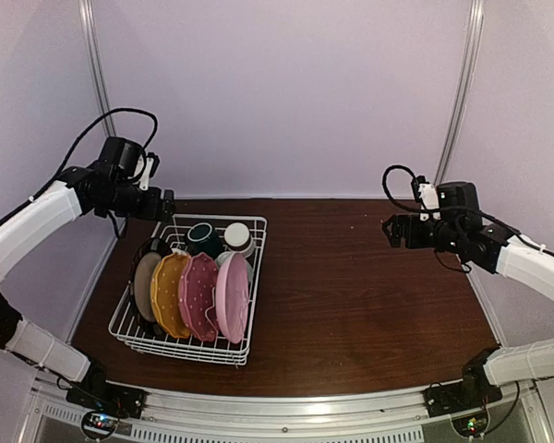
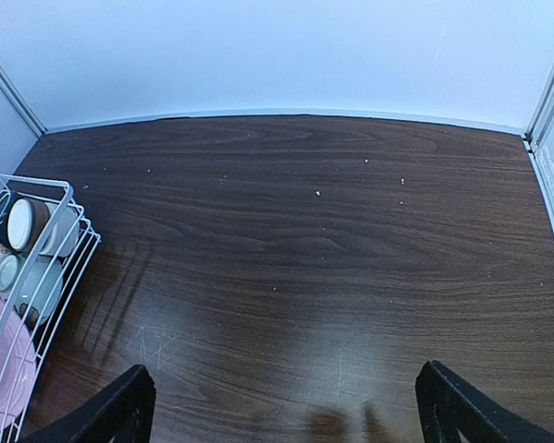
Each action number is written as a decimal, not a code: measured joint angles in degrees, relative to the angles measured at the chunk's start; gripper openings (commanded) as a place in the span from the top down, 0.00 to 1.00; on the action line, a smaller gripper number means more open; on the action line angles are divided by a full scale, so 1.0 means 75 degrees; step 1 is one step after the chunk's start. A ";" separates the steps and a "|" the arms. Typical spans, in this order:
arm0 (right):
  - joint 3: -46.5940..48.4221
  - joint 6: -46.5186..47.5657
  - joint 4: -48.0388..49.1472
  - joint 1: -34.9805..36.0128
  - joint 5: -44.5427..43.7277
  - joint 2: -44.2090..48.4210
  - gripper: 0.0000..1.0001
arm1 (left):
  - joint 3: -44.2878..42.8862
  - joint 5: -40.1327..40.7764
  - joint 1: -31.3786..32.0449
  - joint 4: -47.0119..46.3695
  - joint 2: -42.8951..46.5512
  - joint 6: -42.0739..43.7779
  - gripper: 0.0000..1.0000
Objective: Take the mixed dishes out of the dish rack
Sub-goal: Grab the plate from the dish rack.
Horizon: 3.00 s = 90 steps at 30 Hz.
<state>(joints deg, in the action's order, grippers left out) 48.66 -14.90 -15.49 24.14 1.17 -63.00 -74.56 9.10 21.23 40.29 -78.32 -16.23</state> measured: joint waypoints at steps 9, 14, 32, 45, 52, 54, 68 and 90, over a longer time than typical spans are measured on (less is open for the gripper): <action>0.0242 -0.0009 -0.0294 0.0006 0.0015 0.0044 0.00 | -0.0542 0.0458 0.0020 0.0901 0.0501 -0.0122 0.03; 0.0245 0.0000 -0.0568 0.0085 0.0044 0.0236 0.00 | -0.0624 0.0726 0.0020 0.1679 0.1005 -0.0198 0.03; 0.0131 -0.0070 -0.0764 0.0169 0.0181 0.0600 0.00 | 0.0125 -0.0038 0.0026 0.3544 0.2579 -0.0315 0.24; 0.0102 -0.0102 -0.0597 0.0172 0.0216 0.0458 0.00 | 0.0752 -0.0198 0.0466 0.3628 0.2419 -0.0481 0.39; 0.0102 -0.0169 -0.0446 0.0172 0.0221 0.0318 0.00 | 0.0994 0.0195 0.0659 0.3518 0.2037 -0.0717 0.50; 0.0102 -0.0195 -0.0399 0.0172 0.0221 0.0268 0.00 | 0.1014 0.0289 0.0697 0.3445 0.1926 -0.0796 0.52; 0.0102 -0.0216 -0.0361 0.0172 0.0216 0.0178 0.00 | 0.1064 0.1600 0.1600 0.3156 0.0868 -0.2192 0.69; 0.0073 -0.0216 -0.0294 0.0172 0.0210 0.0166 0.01 | 0.0781 0.2465 0.1929 0.3488 0.0533 -0.2483 1.00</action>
<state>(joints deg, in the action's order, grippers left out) 49.21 -16.51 -17.69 25.43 2.74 -61.76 -68.71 27.59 35.70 66.46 -74.32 -34.85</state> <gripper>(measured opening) 0.997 0.107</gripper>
